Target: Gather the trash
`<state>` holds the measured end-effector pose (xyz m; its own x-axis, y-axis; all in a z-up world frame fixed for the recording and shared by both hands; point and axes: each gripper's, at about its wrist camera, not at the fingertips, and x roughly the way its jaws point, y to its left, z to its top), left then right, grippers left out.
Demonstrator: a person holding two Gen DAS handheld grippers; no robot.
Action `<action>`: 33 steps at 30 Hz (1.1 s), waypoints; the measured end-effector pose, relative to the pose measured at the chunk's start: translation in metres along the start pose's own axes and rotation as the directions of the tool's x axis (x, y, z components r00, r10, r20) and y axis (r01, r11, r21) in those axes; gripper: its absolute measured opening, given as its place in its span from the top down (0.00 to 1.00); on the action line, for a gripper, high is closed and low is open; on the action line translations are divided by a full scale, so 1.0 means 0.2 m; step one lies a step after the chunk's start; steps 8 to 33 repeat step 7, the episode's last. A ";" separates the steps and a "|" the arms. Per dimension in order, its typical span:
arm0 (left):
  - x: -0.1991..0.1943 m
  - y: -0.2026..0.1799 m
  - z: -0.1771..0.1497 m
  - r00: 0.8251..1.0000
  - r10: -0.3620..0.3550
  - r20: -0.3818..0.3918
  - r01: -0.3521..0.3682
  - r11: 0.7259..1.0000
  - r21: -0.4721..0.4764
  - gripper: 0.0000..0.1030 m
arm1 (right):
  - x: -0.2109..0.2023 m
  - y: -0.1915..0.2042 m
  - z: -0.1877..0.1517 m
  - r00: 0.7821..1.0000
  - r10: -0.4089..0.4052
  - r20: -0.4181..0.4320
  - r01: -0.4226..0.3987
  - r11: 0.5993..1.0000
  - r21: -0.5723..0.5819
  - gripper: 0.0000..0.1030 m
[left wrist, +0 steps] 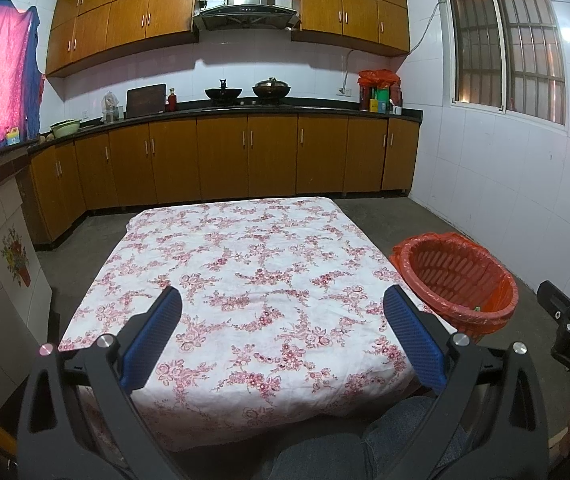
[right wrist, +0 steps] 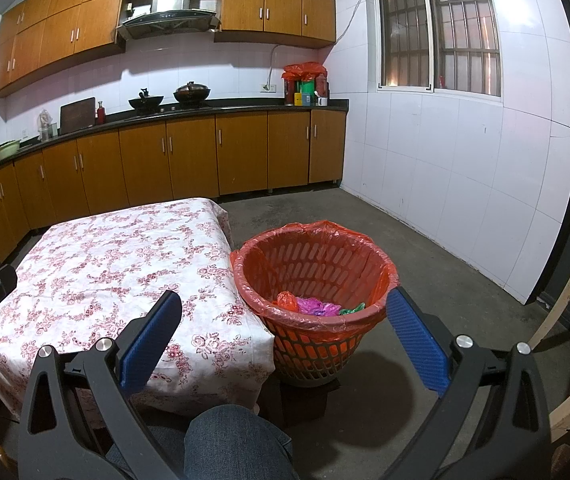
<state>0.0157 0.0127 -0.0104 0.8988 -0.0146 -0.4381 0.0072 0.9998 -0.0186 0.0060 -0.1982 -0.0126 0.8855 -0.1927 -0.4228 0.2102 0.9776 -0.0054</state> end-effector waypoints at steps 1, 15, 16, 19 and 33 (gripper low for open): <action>0.00 0.00 0.00 1.000 0.000 -0.001 0.000 1.000 0.000 0.04 | 0.00 0.00 0.00 1.000 0.000 0.000 0.000 1.000 0.000 0.02; 0.00 0.00 0.00 1.000 -0.004 -0.005 0.004 1.000 0.000 0.04 | 0.00 0.00 0.00 1.000 0.000 0.000 0.000 1.000 0.000 0.02; 0.00 0.00 0.00 1.000 -0.004 -0.005 0.004 1.000 0.000 0.04 | 0.00 0.00 0.00 1.000 0.000 0.000 0.000 1.000 0.000 0.02; 0.00 0.00 0.00 1.000 -0.004 -0.005 0.004 1.000 0.000 0.04 | 0.00 0.00 0.00 1.000 0.000 0.000 0.000 1.000 0.000 0.02; 0.00 0.00 0.00 1.000 -0.004 -0.005 0.004 1.000 0.000 0.04 | 0.00 0.00 0.00 1.000 0.000 0.000 0.000 1.000 0.000 0.02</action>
